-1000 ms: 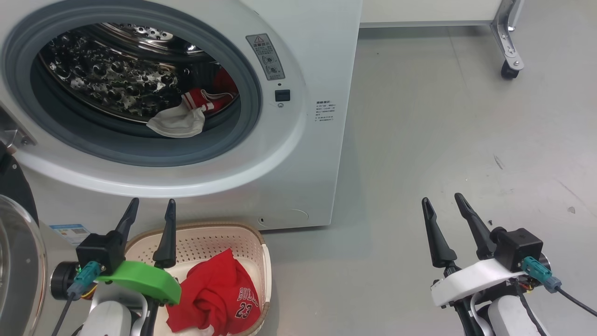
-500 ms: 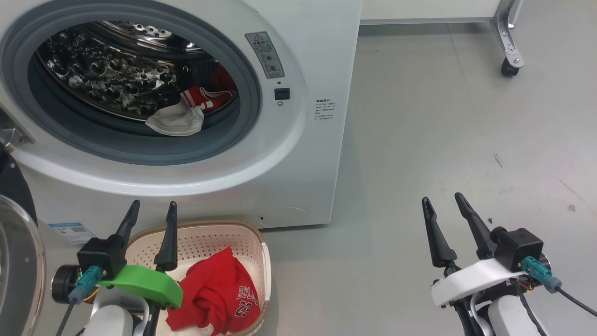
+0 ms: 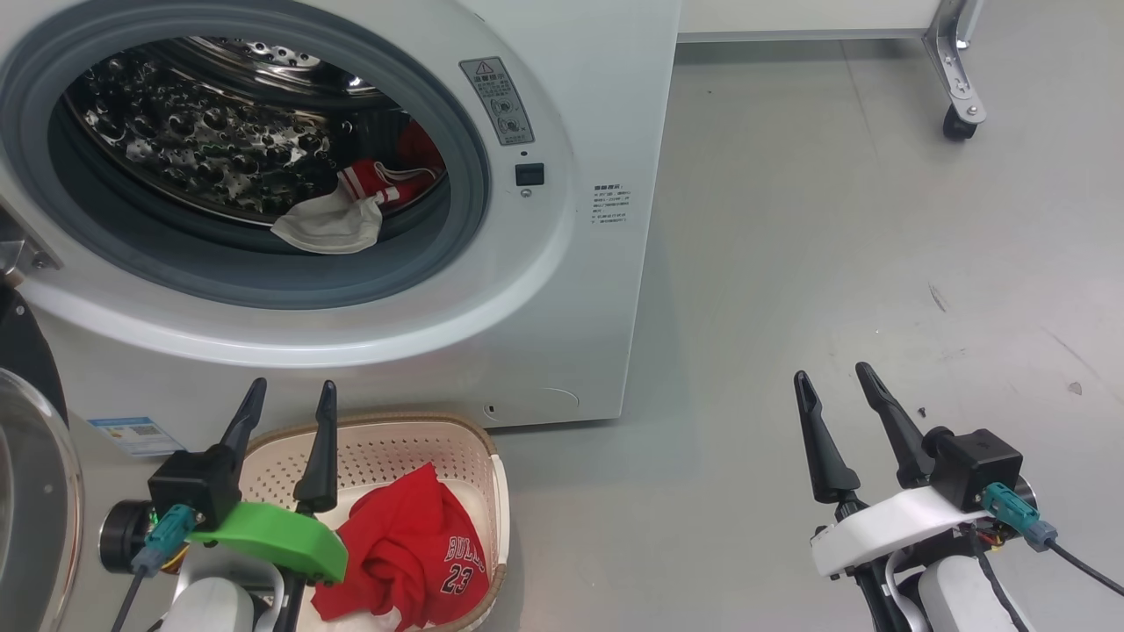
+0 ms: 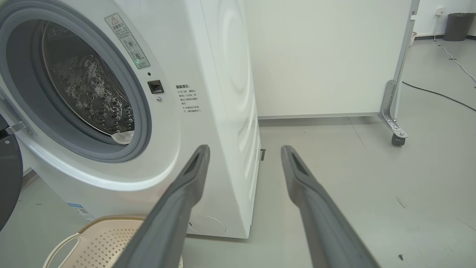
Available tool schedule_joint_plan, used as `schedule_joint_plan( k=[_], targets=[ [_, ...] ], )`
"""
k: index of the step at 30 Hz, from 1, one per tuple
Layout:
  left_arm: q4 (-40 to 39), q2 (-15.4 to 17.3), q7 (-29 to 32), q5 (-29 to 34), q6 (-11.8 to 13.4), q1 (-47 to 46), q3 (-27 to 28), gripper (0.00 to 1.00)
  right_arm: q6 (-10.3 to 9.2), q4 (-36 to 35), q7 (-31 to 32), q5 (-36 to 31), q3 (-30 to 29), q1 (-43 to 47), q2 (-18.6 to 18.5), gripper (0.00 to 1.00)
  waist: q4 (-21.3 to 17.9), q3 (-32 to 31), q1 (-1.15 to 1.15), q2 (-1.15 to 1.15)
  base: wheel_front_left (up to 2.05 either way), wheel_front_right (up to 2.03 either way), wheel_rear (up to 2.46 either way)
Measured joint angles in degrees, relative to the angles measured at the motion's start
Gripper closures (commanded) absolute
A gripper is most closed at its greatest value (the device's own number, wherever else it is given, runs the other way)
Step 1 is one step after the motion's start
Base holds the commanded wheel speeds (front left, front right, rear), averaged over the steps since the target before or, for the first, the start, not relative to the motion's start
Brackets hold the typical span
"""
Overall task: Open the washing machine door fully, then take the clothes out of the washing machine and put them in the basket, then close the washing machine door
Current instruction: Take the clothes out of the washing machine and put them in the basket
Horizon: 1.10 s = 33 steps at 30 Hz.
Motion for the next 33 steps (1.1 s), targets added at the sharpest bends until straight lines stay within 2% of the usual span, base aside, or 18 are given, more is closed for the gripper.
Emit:
schedule_joint_plan(
  k=[33],
  targets=[
    [-2.41,-0.05,-0.01,0.03,0.93,0.74,-0.34,0.0,0.0,-1.18,0.0,-0.03,0.16,0.15,0.09,0.0,-0.5,2.59,0.0,0.0,0.0,0.0,0.0]
  ],
)
